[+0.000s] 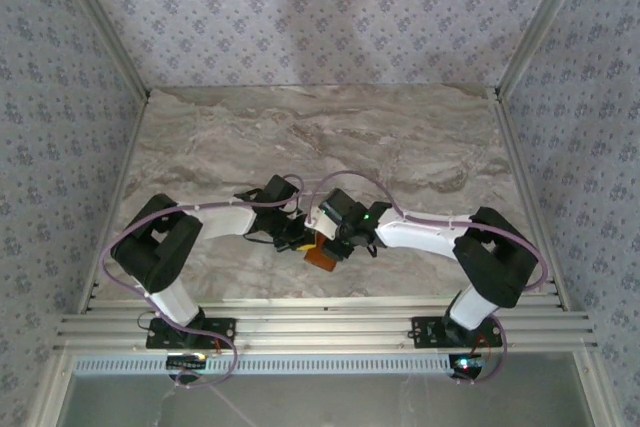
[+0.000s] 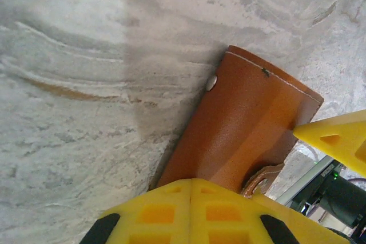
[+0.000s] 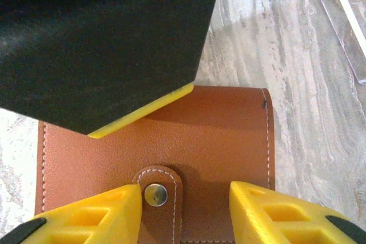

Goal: Take the credit cards out of the card holder

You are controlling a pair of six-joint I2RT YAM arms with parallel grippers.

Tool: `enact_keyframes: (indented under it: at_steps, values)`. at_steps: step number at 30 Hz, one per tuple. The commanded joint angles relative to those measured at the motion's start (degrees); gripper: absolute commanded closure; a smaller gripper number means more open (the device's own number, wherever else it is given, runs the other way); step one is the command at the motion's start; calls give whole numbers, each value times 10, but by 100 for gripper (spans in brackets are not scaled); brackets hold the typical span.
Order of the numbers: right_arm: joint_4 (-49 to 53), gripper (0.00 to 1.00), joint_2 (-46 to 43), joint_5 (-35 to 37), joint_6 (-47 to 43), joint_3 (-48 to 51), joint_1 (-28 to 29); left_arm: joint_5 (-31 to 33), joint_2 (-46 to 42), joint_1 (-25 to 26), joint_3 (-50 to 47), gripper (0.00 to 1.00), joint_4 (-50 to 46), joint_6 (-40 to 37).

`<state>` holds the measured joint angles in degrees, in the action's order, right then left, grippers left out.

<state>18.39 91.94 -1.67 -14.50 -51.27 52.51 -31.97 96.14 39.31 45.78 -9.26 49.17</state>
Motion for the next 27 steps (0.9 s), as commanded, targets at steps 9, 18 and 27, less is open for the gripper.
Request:
enact_keyframes:
  at_steps: [9, 18, 27]
  values:
    - [-62, 55, -47, -37, 23, 82, 20, 9, 14, 10, 3, 98, -23, -19]
    - [-83, 68, -13, 20, 19, 83, 28, 4, 21, 10, 18, 98, -39, -30]
    - [-204, 88, -81, 46, 26, 144, 35, 1, 45, 9, 11, 98, -35, -29]
